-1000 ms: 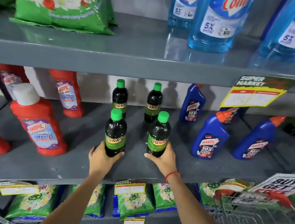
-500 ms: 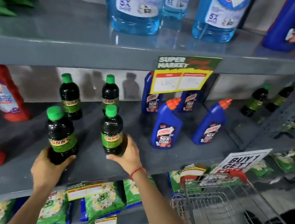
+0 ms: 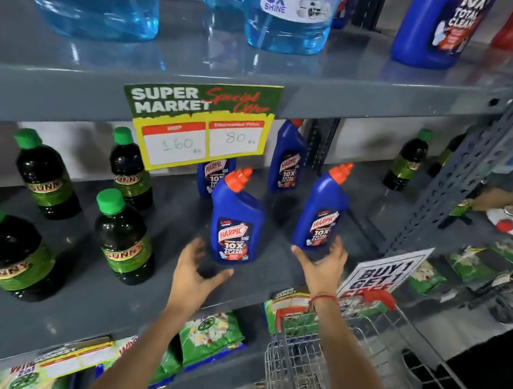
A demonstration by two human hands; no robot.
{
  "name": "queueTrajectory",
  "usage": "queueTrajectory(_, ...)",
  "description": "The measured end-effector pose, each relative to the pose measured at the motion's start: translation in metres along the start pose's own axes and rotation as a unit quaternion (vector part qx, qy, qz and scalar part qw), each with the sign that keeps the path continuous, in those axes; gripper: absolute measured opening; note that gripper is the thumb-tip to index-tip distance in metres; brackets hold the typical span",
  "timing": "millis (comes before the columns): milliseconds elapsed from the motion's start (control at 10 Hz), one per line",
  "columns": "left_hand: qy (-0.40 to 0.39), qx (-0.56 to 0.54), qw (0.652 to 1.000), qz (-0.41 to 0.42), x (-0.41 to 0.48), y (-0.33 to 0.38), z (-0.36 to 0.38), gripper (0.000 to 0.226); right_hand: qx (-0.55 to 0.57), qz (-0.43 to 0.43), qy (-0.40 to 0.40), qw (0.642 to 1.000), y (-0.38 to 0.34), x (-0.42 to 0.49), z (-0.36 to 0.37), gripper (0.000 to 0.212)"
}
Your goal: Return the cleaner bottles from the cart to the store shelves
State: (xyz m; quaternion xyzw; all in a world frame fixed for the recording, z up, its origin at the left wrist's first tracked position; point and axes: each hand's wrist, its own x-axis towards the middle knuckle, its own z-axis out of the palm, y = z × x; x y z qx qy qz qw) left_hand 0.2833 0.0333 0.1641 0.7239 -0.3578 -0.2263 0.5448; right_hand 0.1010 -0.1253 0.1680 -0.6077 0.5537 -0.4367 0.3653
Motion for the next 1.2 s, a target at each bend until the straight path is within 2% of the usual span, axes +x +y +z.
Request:
queueTrajectory(100,-0.034,0.002,0.999,-0.01,0.023,0.003,0.003,0.087,-0.013,-0.003,-0.011,1.0,-0.001,0.004,0.007,0.112)
queueTrajectory(200,-0.05,0.037,0.998,-0.033,0.035,0.002,-0.001,0.07,-0.003,-0.003,-0.019,1.0,-0.005,0.013,0.01,0.12)
queueTrajectory(400,-0.032,0.068,0.996,-0.038,0.05,-0.004,0.023,0.053,-0.01,0.003,-0.016,1.0,0.011,0.044,0.013,0.117)
queueTrajectory(600,-0.005,0.079,0.996,-0.033,0.047,-0.002,0.027,0.054,-0.016,0.003,0.02,1.0,0.009,0.042,0.016,0.113)
queueTrajectory(900,0.003,0.078,0.996,-0.035,0.047,-0.001,0.03,0.058,-0.023,0.014,-0.004,1.0,0.002,0.038,0.012,0.113)
queueTrajectory(1100,0.005,0.067,0.998,-0.004,0.039,0.002,0.031,0.065,-0.004,0.034,0.002,0.999,-0.003,0.023,0.004,0.116)
queueTrajectory(1200,0.009,0.03,1.0,-0.002,0.034,0.006,0.027,0.068,0.024,0.03,0.054,0.998,-0.008,0.005,0.007,0.099)
